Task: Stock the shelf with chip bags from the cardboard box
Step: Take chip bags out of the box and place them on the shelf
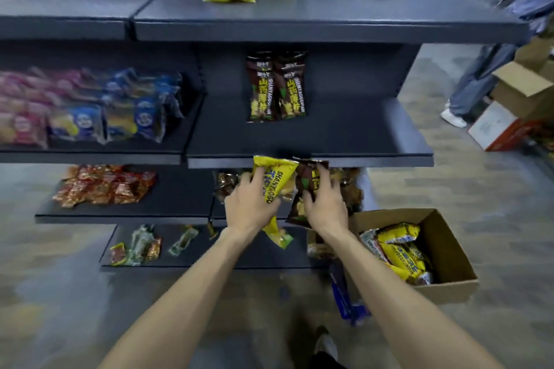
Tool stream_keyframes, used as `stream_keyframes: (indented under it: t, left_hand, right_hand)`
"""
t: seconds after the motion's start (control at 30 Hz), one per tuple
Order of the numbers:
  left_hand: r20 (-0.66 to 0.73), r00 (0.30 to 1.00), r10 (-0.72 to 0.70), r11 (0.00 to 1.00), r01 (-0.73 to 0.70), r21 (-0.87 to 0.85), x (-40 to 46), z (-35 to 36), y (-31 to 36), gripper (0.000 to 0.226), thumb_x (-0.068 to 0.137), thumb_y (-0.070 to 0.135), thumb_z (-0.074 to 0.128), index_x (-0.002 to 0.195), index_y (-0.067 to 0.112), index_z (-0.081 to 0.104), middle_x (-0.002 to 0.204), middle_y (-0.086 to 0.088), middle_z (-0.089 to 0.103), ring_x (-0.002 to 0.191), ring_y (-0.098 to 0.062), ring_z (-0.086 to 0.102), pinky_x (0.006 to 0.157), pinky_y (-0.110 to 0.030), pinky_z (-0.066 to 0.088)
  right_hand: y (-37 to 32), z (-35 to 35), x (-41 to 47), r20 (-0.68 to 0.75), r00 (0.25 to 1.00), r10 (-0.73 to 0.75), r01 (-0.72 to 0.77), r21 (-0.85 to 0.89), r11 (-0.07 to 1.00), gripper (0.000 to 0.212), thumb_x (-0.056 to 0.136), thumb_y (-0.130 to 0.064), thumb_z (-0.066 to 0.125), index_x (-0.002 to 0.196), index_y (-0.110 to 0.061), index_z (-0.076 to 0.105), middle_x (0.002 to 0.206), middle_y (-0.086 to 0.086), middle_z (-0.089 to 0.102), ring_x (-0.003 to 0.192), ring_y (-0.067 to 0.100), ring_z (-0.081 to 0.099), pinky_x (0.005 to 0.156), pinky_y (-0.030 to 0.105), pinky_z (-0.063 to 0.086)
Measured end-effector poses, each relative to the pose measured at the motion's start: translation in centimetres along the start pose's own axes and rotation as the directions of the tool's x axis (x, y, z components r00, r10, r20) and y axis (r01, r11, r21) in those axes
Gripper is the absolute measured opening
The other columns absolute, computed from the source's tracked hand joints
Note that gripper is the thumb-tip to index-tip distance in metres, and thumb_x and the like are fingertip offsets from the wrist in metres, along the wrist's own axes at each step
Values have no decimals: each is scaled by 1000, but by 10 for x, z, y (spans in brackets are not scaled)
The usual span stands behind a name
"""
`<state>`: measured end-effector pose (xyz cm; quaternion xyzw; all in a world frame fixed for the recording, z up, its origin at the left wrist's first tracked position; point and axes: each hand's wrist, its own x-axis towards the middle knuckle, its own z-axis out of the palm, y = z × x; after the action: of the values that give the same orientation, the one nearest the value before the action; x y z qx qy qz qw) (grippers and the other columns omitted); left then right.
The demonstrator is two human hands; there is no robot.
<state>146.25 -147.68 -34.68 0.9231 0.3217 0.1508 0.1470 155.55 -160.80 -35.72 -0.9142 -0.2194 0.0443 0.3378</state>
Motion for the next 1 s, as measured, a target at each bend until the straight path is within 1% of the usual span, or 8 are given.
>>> stream_keyframes:
  t: [0.13, 0.2, 0.3, 0.5, 0.67, 0.77, 0.9, 1.0]
  left_hand:
    - [-91, 996, -16, 999, 12, -43, 19, -26, -9, 63, 76, 51, 65, 130, 29, 41, 105, 0, 55, 86, -27, 63, 59, -32, 41]
    - [-121, 992, -21, 999, 15, -53, 29, -34, -12, 63, 75, 51, 64, 129, 29, 41, 103, 1, 53, 83, -27, 63, 58, -32, 44]
    - [-142, 989, -30, 998, 20, -66, 42, -41, -14, 64, 74, 49, 64, 130, 28, 40, 102, 0, 53, 82, -27, 62, 60, -35, 48]
    - [-94, 996, 0, 999, -3, -34, 76, -36, -14, 66, 73, 45, 68, 130, 24, 42, 108, -5, 54, 88, -34, 62, 60, -34, 42]
    - [-121, 990, -68, 997, 64, -39, 106, -30, -17, 66, 75, 45, 70, 131, 24, 43, 112, -7, 54, 92, -38, 62, 63, -36, 39]
    - [-126, 990, -63, 998, 62, -14, 114, -25, -27, 65, 75, 42, 71, 130, 25, 43, 113, -7, 54, 94, -39, 61, 63, -38, 39]
    - [-162, 985, -62, 997, 69, 38, 127, -26, -50, 67, 74, 40, 72, 132, 23, 44, 114, -7, 55, 96, -40, 60, 61, -36, 36]
    - [-179, 980, -86, 995, 93, 33, 140, -30, -68, 69, 75, 41, 72, 134, 21, 44, 116, -9, 55, 97, -41, 60, 62, -38, 36]
  right_hand:
    - [-38, -10, 22, -65, 993, -99, 99, -3, 995, 61, 95, -28, 56, 147, -34, 24, 123, 10, 47, 100, 37, 59, 69, 38, 44]
    - [-52, -14, 33, -89, 985, -151, 151, -6, 989, 60, 94, -28, 56, 146, -34, 25, 117, 8, 47, 94, 35, 60, 67, 37, 44]
    - [-65, -14, 51, -108, 979, -174, 173, -16, 985, 60, 94, -27, 56, 145, -33, 25, 116, 8, 47, 94, 35, 60, 70, 41, 50]
    - [-62, -11, 95, -79, 981, -177, 167, -115, 979, 61, 96, -26, 53, 149, -31, 22, 127, 14, 46, 95, 40, 61, 72, 43, 49]
    - [-60, 1, 147, -34, 986, -161, 159, -61, 985, 59, 97, -21, 52, 147, -31, 22, 134, 12, 41, 99, 40, 60, 78, 45, 50]
    - [-69, 18, 173, -26, 982, -189, 188, -30, 982, 62, 97, -20, 52, 149, -32, 20, 137, 12, 39, 101, 40, 61, 82, 48, 54]
    - [-82, 49, 199, -22, 979, -202, 201, -42, 979, 65, 97, -17, 51, 152, -28, 17, 146, 13, 34, 111, 42, 58, 87, 50, 52]
    - [-94, 75, 220, -71, 978, -197, 194, -46, 980, 70, 98, -16, 50, 154, -26, 10, 147, 11, 34, 112, 39, 56, 84, 50, 52]
